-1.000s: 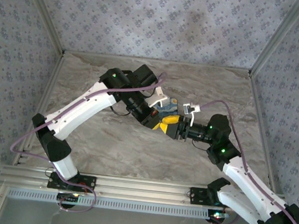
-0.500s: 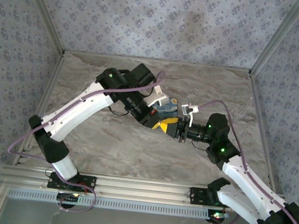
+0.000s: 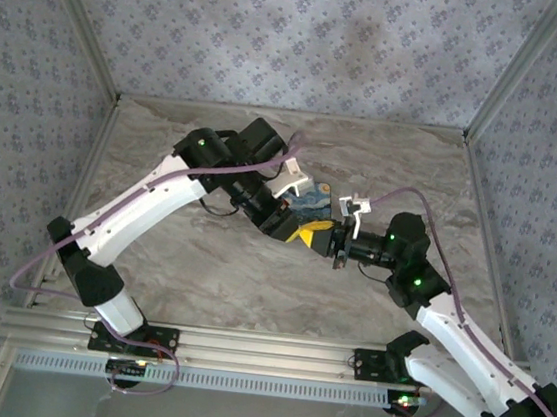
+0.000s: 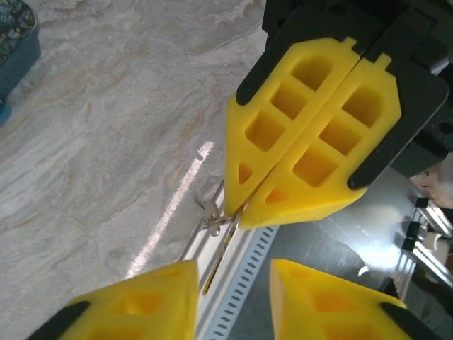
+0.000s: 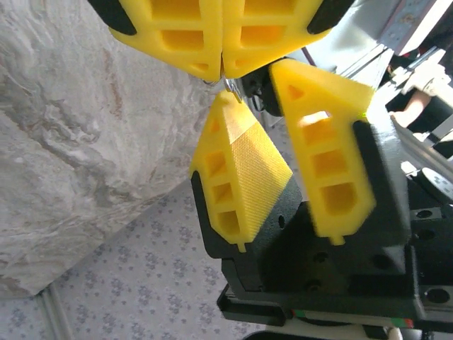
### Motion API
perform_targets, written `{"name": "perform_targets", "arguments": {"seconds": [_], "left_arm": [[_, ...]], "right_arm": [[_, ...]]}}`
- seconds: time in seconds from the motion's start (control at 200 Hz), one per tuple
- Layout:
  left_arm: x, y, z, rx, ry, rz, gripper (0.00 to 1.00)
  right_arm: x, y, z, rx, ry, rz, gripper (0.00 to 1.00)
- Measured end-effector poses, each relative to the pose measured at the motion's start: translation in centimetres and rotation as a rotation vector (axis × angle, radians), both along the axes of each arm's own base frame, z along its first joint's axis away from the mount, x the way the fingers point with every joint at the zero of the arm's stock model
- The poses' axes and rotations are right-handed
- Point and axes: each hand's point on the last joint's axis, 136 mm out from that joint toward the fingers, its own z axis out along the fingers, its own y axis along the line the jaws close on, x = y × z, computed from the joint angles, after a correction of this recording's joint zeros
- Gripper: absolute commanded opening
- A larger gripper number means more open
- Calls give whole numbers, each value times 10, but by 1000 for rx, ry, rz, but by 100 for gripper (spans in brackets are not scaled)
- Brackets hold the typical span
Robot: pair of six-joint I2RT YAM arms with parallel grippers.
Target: Unlock the padlock with the key
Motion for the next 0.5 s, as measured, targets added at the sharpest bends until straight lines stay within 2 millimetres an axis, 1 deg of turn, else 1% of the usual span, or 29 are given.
{"name": "perform_targets", "arguments": {"seconds": [0.105, 0.16, 0.24, 0.295, 0.335, 0.43, 0.5], "left_arm": [[13, 6, 4, -34, -2, 61, 48], [23, 12, 8, -59, -1, 116, 49], [38, 23, 14, -97, -1, 207, 49], [49, 30, 18, -128, 1, 274, 54], [55, 34, 20, -148, 7, 318, 55], [68, 38, 23, -207, 38, 420, 58], [77, 38, 22, -249, 71, 485, 59]], "right_arm": [[8, -6, 0, -40, -26, -71, 0], [13, -10, 4, -61, -49, -114, 0], [22, -18, 11, -99, -97, -192, 0], [28, -23, 17, -127, -132, -247, 0], [33, -27, 21, -151, -163, -289, 0], [43, -34, 32, -215, -249, -384, 0], [48, -34, 40, -268, -326, -439, 0]]}}
